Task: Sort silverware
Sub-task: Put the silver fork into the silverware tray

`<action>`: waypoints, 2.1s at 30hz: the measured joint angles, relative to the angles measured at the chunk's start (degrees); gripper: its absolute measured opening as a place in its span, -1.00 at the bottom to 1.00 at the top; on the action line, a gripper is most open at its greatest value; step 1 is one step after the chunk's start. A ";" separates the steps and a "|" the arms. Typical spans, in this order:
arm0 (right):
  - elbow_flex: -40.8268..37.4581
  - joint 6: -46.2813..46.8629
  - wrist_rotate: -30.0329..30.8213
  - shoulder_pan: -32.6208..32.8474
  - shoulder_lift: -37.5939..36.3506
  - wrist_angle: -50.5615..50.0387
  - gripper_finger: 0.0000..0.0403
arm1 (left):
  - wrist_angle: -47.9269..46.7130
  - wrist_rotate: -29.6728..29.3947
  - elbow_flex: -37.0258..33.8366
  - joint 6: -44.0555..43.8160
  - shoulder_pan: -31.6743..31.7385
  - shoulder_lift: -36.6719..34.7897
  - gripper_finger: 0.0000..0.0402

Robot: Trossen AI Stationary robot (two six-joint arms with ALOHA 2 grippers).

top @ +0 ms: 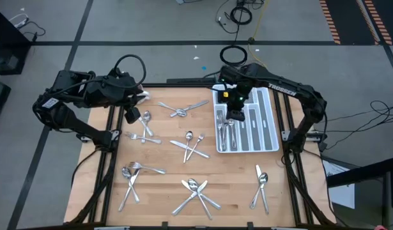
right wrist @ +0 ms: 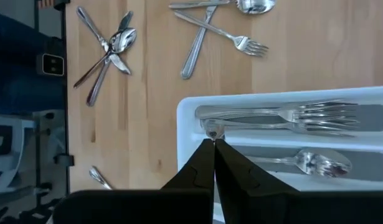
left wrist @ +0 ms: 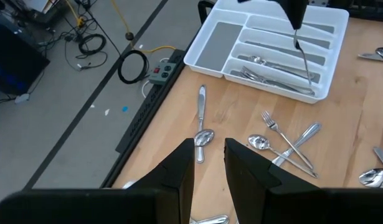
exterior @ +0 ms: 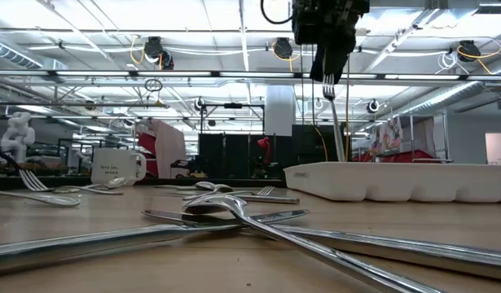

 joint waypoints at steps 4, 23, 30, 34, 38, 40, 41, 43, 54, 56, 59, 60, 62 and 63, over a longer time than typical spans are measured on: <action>0.00 -1.45 -1.50 0.00 2.30 0.01 -1.00 | 0.00 0.01 0.00 0.01 0.00 0.00 -0.54; 0.00 -9.19 -2.60 -3.33 13.84 2.85 -1.00 | 0.01 0.01 0.00 0.06 -0.01 0.00 -0.54; 0.00 -11.23 -1.99 -7.75 15.22 6.85 -1.00 | 0.00 0.01 0.00 0.07 -0.02 0.00 -0.54; 0.00 -10.91 -2.10 -10.63 15.20 8.15 -1.00 | 0.00 0.01 0.00 0.07 -0.02 0.00 -0.54; -0.21 -10.86 -2.08 -12.02 15.20 8.59 -1.00 | 0.00 0.01 0.00 0.07 -0.02 0.00 -0.54; -0.56 -10.95 -2.19 -12.06 15.20 8.59 -1.00 | 0.00 0.01 0.00 0.07 -0.02 0.00 -0.54; -0.93 -10.97 -2.25 -12.02 15.20 8.71 -1.00 | 0.00 0.01 0.00 0.07 -0.02 0.00 -0.54; -2.06 -11.16 -2.39 -12.00 15.18 8.93 -1.00 | 0.00 0.01 0.00 0.07 -0.02 0.00 -0.54; -11.63 -8.56 -2.04 -11.88 15.18 16.03 -1.00 | 0.00 0.01 0.00 0.07 -0.02 0.00 -0.54; -12.36 -7.83 -2.02 -11.85 15.18 18.08 -1.00 | 0.00 0.01 0.00 0.07 -0.02 0.00 -0.54; -12.55 -7.51 -2.01 -11.70 15.18 20.56 -1.00 | 0.00 0.01 0.00 0.07 -0.02 0.00 -0.54; -12.55 -7.54 -2.04 -11.56 15.18 21.24 -1.00 | 0.00 0.01 0.00 0.07 -0.02 0.00 -0.54; -12.55 -7.48 -1.91 -11.29 15.18 22.58 -1.00 | 0.00 0.01 0.00 0.07 -0.02 0.00 -0.54; -12.55 -7.47 -1.33 -11.20 15.18 22.88 -1.00 | 0.00 0.01 0.00 0.06 -0.02 0.00 -0.54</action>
